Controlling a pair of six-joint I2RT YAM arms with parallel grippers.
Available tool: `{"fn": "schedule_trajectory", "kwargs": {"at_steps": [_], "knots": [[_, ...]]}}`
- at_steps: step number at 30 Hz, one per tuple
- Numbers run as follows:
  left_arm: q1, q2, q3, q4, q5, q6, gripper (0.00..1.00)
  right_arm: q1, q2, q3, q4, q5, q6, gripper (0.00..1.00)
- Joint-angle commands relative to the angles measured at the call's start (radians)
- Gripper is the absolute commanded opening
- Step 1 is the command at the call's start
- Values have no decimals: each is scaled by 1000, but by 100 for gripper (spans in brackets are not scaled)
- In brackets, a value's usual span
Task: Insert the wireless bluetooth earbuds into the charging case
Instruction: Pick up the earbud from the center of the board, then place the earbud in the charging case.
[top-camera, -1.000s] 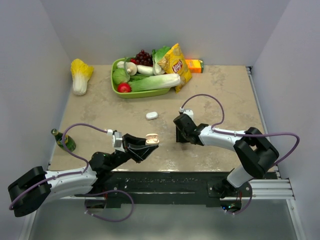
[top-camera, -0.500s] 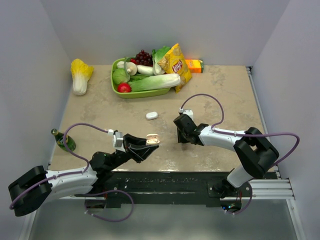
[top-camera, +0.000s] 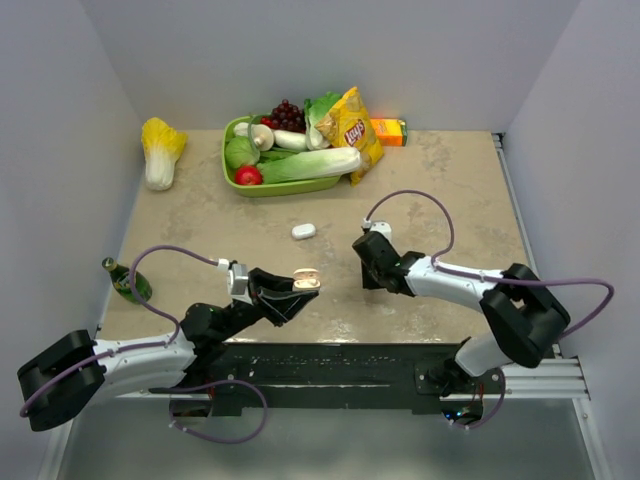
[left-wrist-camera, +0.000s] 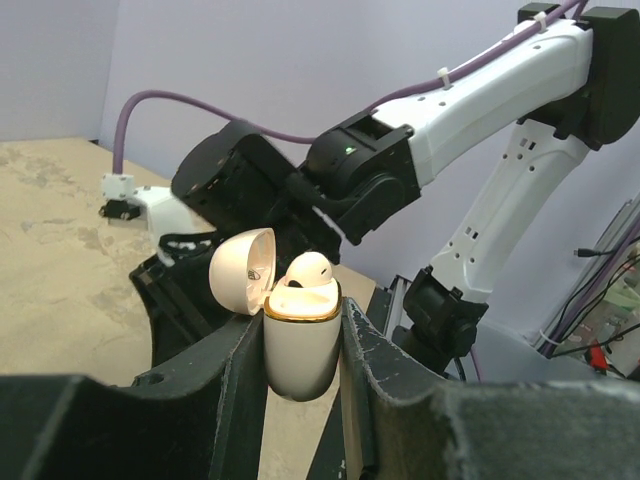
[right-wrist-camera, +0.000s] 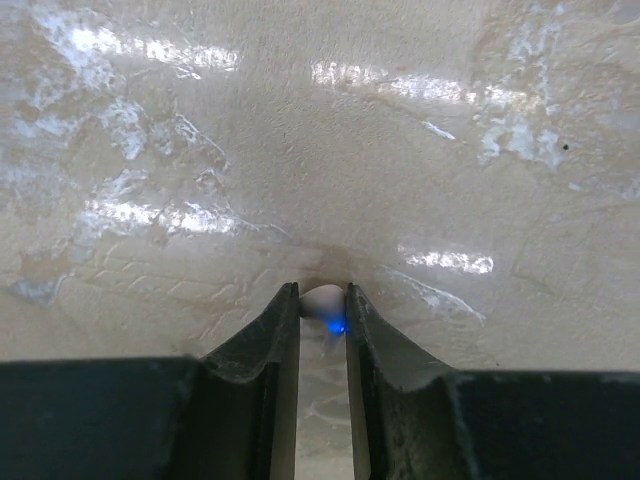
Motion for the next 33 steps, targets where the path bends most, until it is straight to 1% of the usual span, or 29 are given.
{"fn": "schedule_trajectory", "kwargs": {"at_steps": [1,2,3,7,10,15,16,19,24,28,33], "knots": [[-4,4,-191,617,-8,7,0,1,-171,-4,23,8,6,0],[-4,5,-190,617,-13,12,0,1,-207,3,28,9,3,0],[-4,7,-184,616,-13,17,0,-1,-279,9,31,5,-14,0],[-4,4,-147,583,-19,52,0,2,-436,88,16,-5,-67,0],[-4,8,-115,567,-34,93,0,5,-556,130,13,-46,-127,0],[-3,57,-59,562,-70,173,0,10,-695,164,88,-161,-213,0],[-4,71,-17,577,-68,202,0,10,-723,173,100,-190,-225,0],[-3,123,35,620,-47,268,0,10,-745,202,132,-261,-244,0],[13,195,170,620,-1,351,0,13,-732,254,146,-347,-253,0],[31,257,270,619,67,367,0,18,-705,291,137,-419,-245,0],[51,326,381,620,123,370,0,21,-702,306,149,-457,-228,0]]}}
